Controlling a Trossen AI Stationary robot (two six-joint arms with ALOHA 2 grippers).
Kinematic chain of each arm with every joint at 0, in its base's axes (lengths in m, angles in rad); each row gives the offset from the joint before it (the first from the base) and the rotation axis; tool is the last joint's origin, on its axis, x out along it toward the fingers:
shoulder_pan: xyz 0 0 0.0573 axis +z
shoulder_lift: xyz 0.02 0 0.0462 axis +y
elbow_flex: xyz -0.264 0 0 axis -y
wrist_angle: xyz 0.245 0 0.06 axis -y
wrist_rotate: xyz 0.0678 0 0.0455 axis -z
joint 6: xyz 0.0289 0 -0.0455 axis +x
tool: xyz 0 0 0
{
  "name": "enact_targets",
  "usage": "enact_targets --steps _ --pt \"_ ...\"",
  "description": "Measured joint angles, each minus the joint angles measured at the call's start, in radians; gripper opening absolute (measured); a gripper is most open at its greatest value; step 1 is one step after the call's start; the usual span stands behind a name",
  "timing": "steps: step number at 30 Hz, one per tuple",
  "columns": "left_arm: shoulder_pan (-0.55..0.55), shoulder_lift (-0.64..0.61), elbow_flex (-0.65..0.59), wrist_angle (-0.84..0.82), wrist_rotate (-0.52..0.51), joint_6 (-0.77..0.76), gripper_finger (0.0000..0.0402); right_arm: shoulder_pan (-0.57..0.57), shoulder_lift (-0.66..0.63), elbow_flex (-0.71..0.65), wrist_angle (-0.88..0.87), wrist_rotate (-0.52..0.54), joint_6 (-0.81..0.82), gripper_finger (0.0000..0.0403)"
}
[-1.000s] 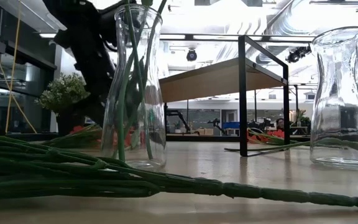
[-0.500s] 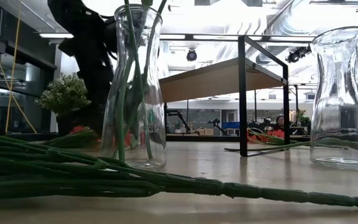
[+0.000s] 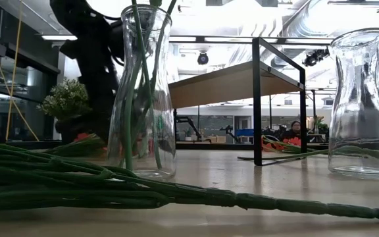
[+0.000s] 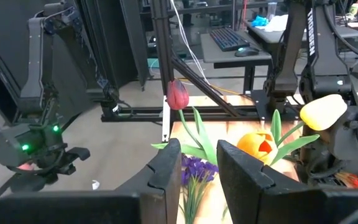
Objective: Pick and place flowers into a vace then onto a shelf
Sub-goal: Put the red tulip into the left transparent vase
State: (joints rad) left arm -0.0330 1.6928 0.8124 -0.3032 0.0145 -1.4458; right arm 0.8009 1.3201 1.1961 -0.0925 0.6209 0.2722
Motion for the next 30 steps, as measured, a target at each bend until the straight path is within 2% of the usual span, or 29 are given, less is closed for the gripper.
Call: enact_targets --steps 5,12,16,30 --pt "0.000 0.000 0.000 -0.006 -0.002 -0.002 0.0023 0.000 0.000 0.000 0.000 -0.003 0.000 0.0094" --pt "0.000 -0.004 -0.001 -0.006 0.002 -0.002 0.0039 0.000 0.000 0.000 0.000 -0.008 0.000 0.0094" --pt "-0.001 -0.025 -0.004 -0.007 -0.009 0.012 0.0021 0.000 0.000 0.000 0.000 -0.008 0.000 0.0094" --pt "-0.001 -0.104 -0.007 -0.058 -0.029 0.035 0.0022 0.000 0.000 0.000 0.000 -0.008 0.000 0.0094"
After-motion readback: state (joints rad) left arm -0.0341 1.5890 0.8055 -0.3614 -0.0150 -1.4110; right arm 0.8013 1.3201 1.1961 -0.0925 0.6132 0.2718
